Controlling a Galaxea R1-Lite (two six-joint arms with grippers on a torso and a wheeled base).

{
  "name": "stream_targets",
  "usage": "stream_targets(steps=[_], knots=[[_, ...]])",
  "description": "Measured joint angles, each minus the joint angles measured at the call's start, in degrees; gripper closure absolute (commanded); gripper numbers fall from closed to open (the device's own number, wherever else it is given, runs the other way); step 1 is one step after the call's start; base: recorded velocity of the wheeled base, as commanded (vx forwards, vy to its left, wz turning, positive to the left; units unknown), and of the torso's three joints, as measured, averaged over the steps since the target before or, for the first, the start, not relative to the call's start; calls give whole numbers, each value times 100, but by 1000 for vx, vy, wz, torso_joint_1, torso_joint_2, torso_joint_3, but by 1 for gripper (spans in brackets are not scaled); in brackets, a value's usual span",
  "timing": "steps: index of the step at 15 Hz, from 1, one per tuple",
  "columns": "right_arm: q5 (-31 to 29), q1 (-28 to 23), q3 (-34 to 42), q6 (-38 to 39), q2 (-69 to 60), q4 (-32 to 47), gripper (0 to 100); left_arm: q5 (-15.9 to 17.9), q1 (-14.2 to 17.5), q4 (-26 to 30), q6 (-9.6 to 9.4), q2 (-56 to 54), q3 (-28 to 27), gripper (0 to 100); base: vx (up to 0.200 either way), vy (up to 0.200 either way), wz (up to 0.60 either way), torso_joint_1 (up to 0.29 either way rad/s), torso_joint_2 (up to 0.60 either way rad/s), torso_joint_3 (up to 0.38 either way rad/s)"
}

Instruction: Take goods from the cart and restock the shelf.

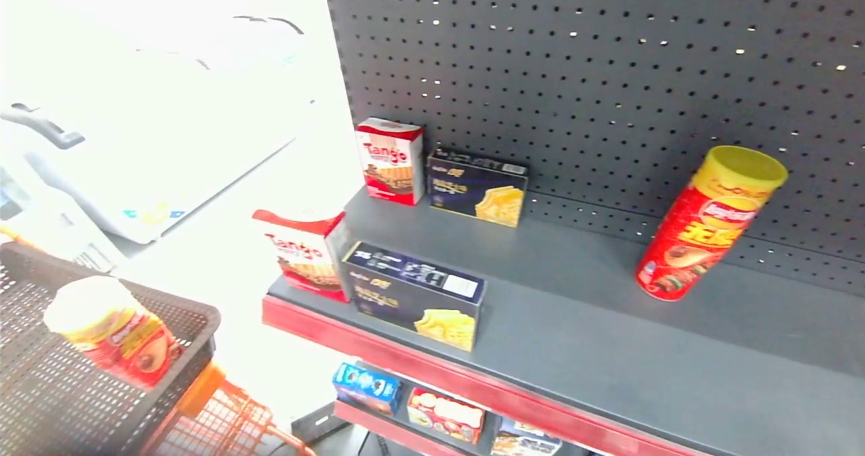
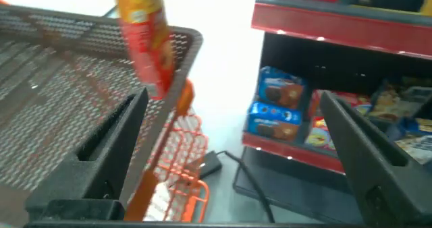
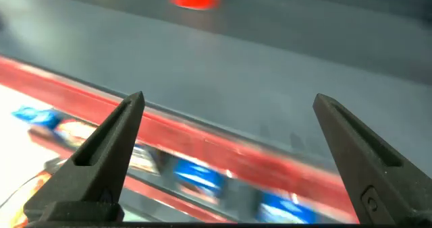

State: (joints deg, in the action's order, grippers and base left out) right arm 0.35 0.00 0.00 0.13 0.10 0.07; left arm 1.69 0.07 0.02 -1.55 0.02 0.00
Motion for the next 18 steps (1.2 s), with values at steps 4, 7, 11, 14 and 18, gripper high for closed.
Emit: stream_targets(steps=[4, 7, 11, 14, 18], knots=[[-4, 0, 0, -4, 0, -7, 0, 0, 0, -5, 5, 0, 0, 0, 0, 0, 0, 0, 0, 0], [-2, -2, 0, -4, 0, -7, 0, 5, -2, -2, -1, 0, 0, 0, 0, 0, 0, 0, 0, 0], [-2, 0, 0, 0, 0, -7, 0, 7, 0, -2, -4, 0, 0, 0, 0, 0, 0, 0, 0, 0], [-4, 0, 0, 2, 0, -7, 0, -90, 6, -43, -12, 0, -5, 0, 0, 0, 0, 0, 0, 0], [-2, 0, 0, 5, 0, -7, 0, -350, 11, 354, -28, 446, -923, 0, 0, 0, 0, 0, 0, 0]])
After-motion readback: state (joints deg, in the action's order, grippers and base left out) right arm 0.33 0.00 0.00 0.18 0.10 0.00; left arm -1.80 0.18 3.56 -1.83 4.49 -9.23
